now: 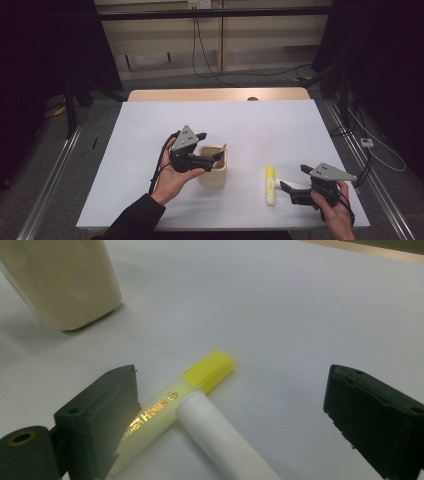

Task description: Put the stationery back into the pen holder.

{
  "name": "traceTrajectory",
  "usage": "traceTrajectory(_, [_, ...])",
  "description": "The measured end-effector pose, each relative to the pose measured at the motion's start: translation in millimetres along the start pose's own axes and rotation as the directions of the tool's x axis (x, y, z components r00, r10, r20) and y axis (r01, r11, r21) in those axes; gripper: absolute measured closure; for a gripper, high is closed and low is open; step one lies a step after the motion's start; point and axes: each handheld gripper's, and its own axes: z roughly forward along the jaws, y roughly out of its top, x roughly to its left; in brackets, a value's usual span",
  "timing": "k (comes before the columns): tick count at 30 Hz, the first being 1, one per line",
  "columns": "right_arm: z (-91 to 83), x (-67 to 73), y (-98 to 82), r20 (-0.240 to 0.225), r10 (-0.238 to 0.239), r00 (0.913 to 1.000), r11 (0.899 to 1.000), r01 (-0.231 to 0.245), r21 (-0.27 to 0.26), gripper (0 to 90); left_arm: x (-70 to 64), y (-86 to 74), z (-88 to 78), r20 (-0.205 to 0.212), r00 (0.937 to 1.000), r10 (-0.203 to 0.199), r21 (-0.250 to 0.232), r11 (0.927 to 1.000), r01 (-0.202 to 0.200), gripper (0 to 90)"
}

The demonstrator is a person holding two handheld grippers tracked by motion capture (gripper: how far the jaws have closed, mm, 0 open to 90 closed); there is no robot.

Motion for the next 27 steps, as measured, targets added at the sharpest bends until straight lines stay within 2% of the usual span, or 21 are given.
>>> traceTrajectory(4, [-0.2,-0.4,-0.1,-0.001,0.002,1.0,1.0,-0.002,-0.001,7.2,1.6,0.3,-5.1,-0.018,0.9998,0.003,-0.002,1.0,-0.004,11.1])
traceTrajectory(8, [-0.1,-0.4,0.0,-0.018,0.021,0.9996,1.0,-0.021,-0.003,7.7,6.0,0.4,-12.7,-0.016,0.9996,-0.023,-0.007,0.9997,0.023,8.3])
traceTrajectory(14, [0.6,1.1,0.5,-0.029,0.024,0.9993,1.0,-0.024,-0.003,6.8,13.2,-1.2,-25.2,-0.027,0.999,-0.036,0.005,0.9993,0.036,8.2])
traceTrajectory(21, [-0.1,0.8,1.0,-0.026,0.024,0.9994,1.0,-0.024,-0.009,6.8,18.1,-9.9,-37.8,-0.042,0.9985,-0.035,0.014,0.9992,0.036,7.4])
traceTrajectory(23, [-0.4,1.4,3.2,-0.033,0.028,0.9991,1.0,-0.028,-0.01,6.5,16.5,-13.9,-43.1,-0.05,0.9977,-0.046,0.022,0.9986,0.048,7.3])
traceTrajectory(27, [-0.6,5.1,6.9,-0.045,0.01,0.9989,1.0,-0.011,-0.012,5.4,12.7,-21.9,-54.8,-0.053,0.9978,-0.04,0.015,0.9991,0.041,6.3])
